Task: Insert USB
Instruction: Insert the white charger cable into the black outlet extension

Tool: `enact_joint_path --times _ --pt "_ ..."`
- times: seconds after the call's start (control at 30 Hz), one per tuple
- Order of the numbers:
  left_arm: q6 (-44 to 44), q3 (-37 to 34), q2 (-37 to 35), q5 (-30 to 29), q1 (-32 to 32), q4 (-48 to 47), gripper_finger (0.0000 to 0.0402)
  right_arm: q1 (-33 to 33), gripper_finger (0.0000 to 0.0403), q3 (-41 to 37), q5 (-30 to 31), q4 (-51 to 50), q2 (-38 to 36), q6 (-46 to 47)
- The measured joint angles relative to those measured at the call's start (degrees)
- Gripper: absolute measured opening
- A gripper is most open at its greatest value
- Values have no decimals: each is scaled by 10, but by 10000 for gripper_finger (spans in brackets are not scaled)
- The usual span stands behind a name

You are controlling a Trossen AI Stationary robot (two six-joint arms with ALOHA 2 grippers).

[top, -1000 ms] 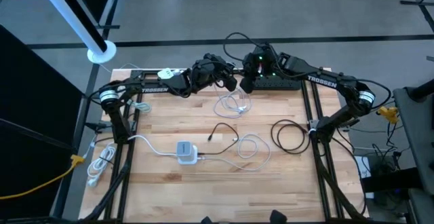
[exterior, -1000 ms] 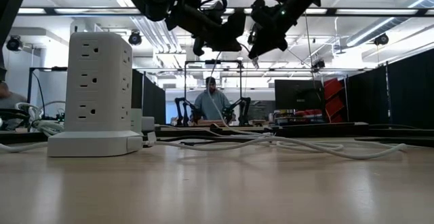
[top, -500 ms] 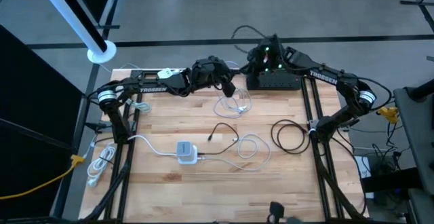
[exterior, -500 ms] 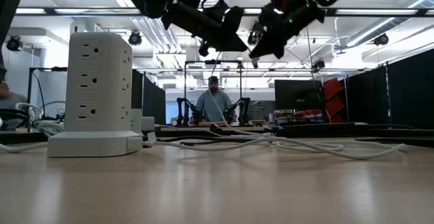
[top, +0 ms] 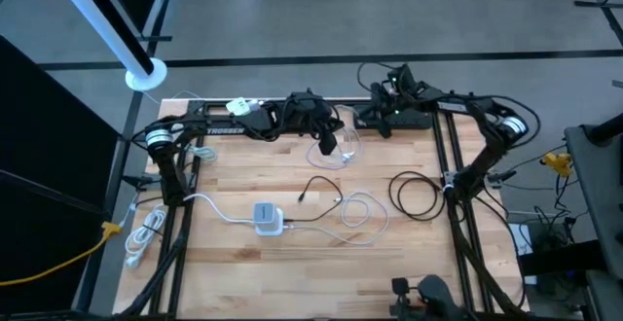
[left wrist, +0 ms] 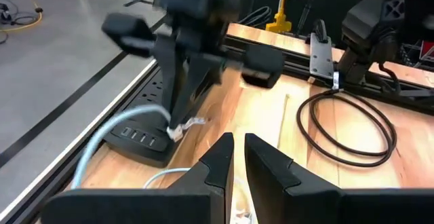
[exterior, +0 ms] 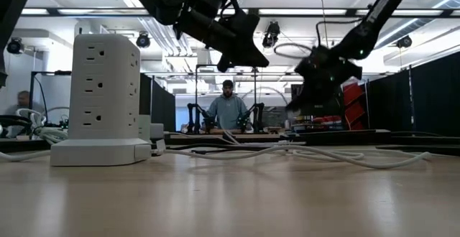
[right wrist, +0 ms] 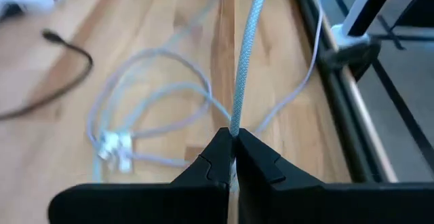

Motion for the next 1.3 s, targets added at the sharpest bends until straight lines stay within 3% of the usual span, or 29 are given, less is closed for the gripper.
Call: enact_joint_path --times 0.33,0.57,0.77,1.3 --pt "-32 0 1 1 -3 0 25 -2 0 45 46 -5 93 -74" --pt "-35 0 1 2 -5 -3 25 -9 0 58 45 -6 85 -76" --pt "-35 0 2 0 -4 -4 25 -9 0 59 1 3 85 -82" --pt "-26 0 2 -6 -3 -3 25 -13 0 59 2 26 108 -85"
